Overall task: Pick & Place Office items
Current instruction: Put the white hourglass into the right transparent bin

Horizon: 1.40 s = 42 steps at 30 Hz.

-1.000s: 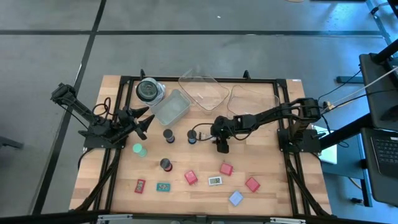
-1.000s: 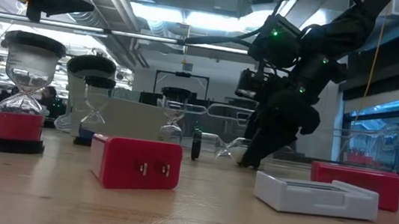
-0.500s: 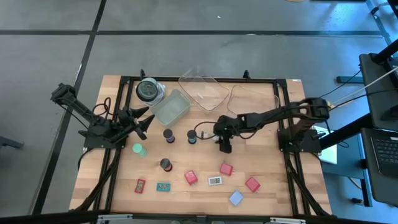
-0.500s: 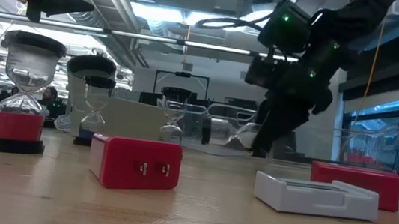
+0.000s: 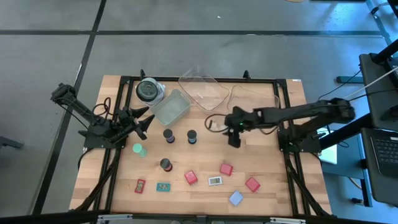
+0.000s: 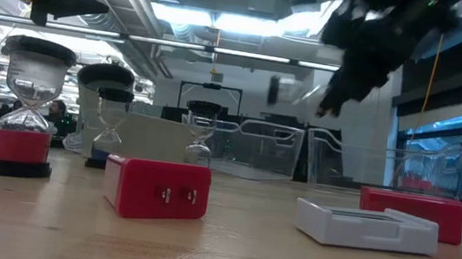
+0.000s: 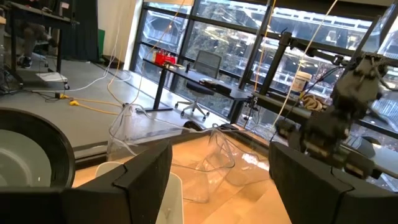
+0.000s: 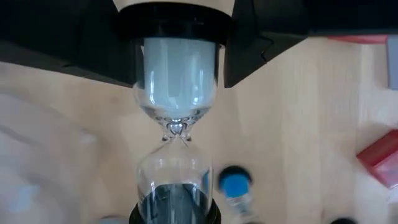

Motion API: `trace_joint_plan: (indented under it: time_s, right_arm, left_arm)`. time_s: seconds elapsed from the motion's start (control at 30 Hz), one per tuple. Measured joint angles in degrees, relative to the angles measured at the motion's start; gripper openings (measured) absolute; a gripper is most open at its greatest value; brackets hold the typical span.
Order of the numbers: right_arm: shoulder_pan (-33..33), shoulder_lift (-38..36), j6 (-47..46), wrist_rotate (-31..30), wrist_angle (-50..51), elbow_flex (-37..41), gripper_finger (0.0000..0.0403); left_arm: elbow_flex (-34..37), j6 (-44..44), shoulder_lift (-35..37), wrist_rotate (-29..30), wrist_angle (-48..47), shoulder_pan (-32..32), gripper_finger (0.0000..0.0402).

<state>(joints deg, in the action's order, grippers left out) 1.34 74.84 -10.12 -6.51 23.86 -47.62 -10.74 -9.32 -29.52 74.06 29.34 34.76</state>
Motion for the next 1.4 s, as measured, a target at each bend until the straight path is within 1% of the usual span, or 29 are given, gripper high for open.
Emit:
trace_joint_plan:
  time_s: [0.23,0.37,0.47,0.8,0.9,1.0,1.07,1.2,1.33,1.4]
  right_arm:
    - [-1.36,-11.65,-3.74,-8.68,12.21,-0.07,0.021]
    - [-3.92,-14.98,-7.54,-12.79,19.55,-0.07,0.021]
    - [-7.07,-15.58,-10.63,-13.57,23.64,-0.07,0.021]
    - [-19.62,-15.18,-16.82,-4.1,35.21,-0.07,0.021]
    - [-23.7,-15.0,-16.45,1.18,37.39,-0.07,0.021]
    - [-26.66,-14.23,-14.79,6.23,37.45,-0.09,0.021]
    - [-28.36,-13.32,-14.5,7.49,37.43,-0.11,0.021]
    - [-31.95,-10.23,-14.11,7.72,37.58,-0.13,0.0211]
    - [-35.79,-4.84,-11.14,9.98,39.37,-1.0,0.0211]
    - [-37.0,-1.59,-9.0,9.91,41.77,-2.72,0.0211]
  left_arm:
    - [0.0,-0.01,0.0,0.43,0.0,0.0,0.0264]
    - [0.0,-0.02,-0.02,0.46,-0.02,0.0,0.0264]
    - [0.0,-0.01,0.0,0.46,-0.01,-0.01,0.0264]
    - [0.0,0.0,0.0,0.48,-0.02,0.0,0.0264]
    - [0.0,0.0,0.0,0.48,-0.05,-0.02,0.0264]
    - [0.0,0.0,-0.02,0.48,-1.05,0.0,0.0264]
    - [0.0,0.0,-0.02,0.48,-1.57,-0.01,0.0264]
    - [0.0,0.0,-0.02,0.48,-2.03,-0.01,0.0264]
    - [0.0,0.0,-0.01,0.48,-2.41,-0.01,0.0264]
    - [0.0,0.0,0.0,0.48,-2.62,0.0,0.0264]
